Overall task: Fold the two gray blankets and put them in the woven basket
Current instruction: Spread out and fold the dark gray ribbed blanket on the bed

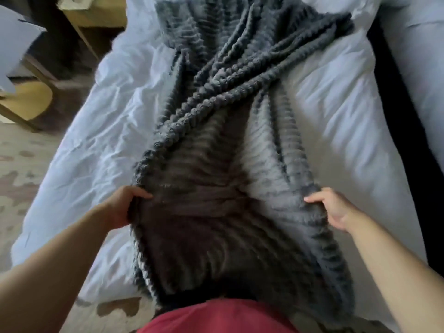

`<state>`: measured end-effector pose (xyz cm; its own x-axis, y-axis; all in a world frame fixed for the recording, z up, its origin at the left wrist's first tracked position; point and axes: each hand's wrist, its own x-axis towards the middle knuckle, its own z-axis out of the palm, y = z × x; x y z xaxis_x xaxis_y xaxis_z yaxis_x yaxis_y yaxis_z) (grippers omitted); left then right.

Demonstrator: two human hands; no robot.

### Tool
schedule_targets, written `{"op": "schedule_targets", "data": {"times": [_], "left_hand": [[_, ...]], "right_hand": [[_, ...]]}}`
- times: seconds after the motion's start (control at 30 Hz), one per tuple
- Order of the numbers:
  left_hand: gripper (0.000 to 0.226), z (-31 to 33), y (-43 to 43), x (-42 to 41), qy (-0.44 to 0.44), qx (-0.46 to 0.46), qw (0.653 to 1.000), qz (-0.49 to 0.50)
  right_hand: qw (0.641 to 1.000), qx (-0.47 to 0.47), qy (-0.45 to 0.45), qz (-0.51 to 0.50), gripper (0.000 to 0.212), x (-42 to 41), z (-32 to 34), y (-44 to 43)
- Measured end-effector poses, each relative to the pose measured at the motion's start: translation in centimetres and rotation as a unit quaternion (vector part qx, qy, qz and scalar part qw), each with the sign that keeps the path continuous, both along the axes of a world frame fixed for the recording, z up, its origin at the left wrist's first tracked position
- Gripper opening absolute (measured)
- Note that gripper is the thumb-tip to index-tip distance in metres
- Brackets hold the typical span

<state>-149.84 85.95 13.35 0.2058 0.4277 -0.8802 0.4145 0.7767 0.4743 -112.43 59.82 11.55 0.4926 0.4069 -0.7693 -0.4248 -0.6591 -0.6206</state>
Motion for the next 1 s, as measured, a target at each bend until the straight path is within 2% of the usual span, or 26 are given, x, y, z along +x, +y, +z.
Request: {"op": "schedule_targets", "data": {"times": [0.07,0.13,0.23,0.3,0.37,0.47,0.57,0.63,0.7,0.77,0.8,0.87,0.9,0.93,1.0], "left_hand": [[0.028,2.0,-0.3,0.8,-0.014,-0.006,0.998,-0.054],[0.039,3.6,-0.2,1.4,-0.038,0.035,0.996,-0.068],[0.022,4.6,0.4,0.9,-0.14,0.116,0.98,0.081],[0.019,4.7,0.5,-0.2,-0.169,0.102,0.968,0.152],[0.022,4.4,0.4,-1.0,-0.142,0.081,0.975,0.151],[0.036,5.2,0.3,-0.2,-0.099,0.09,0.985,0.107],[0.041,6.0,0.9,0.4,-0.162,0.134,0.971,0.116],[0.044,5.9,1.2,-0.2,-0.23,0.126,0.954,0.146],[0.041,5.5,0.9,-0.6,-0.238,0.105,0.956,0.134],[0.037,5.0,0.1,0.1,-0.186,0.11,0.971,0.099],[0.035,4.7,-0.3,0.8,-0.143,0.134,0.976,0.091],[0.033,3.4,-0.8,1.7,-0.044,0.202,0.974,0.095],[0.032,2.6,-0.9,1.7,0.01,0.246,0.967,0.072],[0.032,1.6,-1.2,1.3,0.07,0.288,0.955,0.016],[0.036,-0.9,-2.1,0.0,0.191,0.327,0.912,-0.159]], "right_hand": [[1.0,0.013,0.013,0.014,0.021,-0.6,2.6,1.6],[0.999,0.025,0.025,0.022,0.023,-0.5,5.1,2.7],[0.988,0.135,0.044,-0.054,0.024,1.1,7.6,2.0],[0.97,0.205,0.064,-0.111,0.031,1.8,8.2,0.7],[0.97,0.193,0.052,-0.136,0.026,1.8,8.5,0.2],[0.987,0.136,0.005,-0.083,0.023,1.3,9.3,1.0],[0.984,0.161,-0.019,-0.071,0.023,1.6,10.6,1.6],[0.973,0.206,0.001,-0.102,0.029,2.0,10.7,1.0],[0.971,0.193,0.011,-0.143,0.024,1.9,9.8,0.3],[0.983,0.132,-0.018,-0.129,0.023,1.4,8.3,0.2],[0.99,0.093,-0.04,-0.102,0.03,1.2,7.4,0.3],[0.988,0.03,-0.136,-0.061,0.044,0.1,5.6,0.5],[0.98,0.001,-0.195,-0.03,0.042,-0.6,4.8,0.4],[0.97,-0.031,-0.238,0.027,0.036,-1.1,3.8,0.0],[0.946,-0.11,-0.261,0.157,0.034,-2.2,1.5,-1.8]]}}
